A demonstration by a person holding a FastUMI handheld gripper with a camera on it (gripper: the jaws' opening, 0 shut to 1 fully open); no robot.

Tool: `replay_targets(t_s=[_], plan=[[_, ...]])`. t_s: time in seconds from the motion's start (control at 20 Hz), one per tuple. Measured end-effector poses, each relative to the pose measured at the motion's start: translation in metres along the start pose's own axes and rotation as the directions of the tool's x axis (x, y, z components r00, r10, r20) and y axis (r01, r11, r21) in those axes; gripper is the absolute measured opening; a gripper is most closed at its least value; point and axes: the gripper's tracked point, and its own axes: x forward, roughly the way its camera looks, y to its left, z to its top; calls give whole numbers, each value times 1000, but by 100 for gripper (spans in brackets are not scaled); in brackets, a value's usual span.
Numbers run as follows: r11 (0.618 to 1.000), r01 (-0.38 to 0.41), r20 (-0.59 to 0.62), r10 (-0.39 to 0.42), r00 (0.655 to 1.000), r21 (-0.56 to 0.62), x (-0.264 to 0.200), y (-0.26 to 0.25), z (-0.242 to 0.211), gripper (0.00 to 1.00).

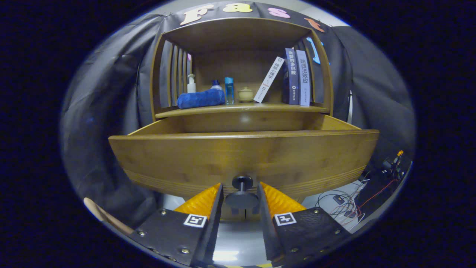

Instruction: Pull open the drawer, take out the items inside it, and place them on the countertop above the cabinet.

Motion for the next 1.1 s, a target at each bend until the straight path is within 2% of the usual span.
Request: replay_targets(t_s=[0.05,0.2,0.25,0.6,0.8,0.9,0.95,1.1], plan=[[1000,3,24,-4,1000,24,-1,-1,5,46],[1000,-4,3,4,1000,-11,-4,0,3,26],[1000,-16,-6,16,1000,-9,-6,1,4,25],[999,-33,-35,34,999,26,-19,0,-1,26],[999,-44,-29,43,999,-11,-25,0,-2,26],[999,-45,-74,44,996,-10,-28,1,-6,26],[998,-69,-91,69,993,1,-33,7,-7,38],[995,-85,-26,87,996,43,-60,3,23,45]])
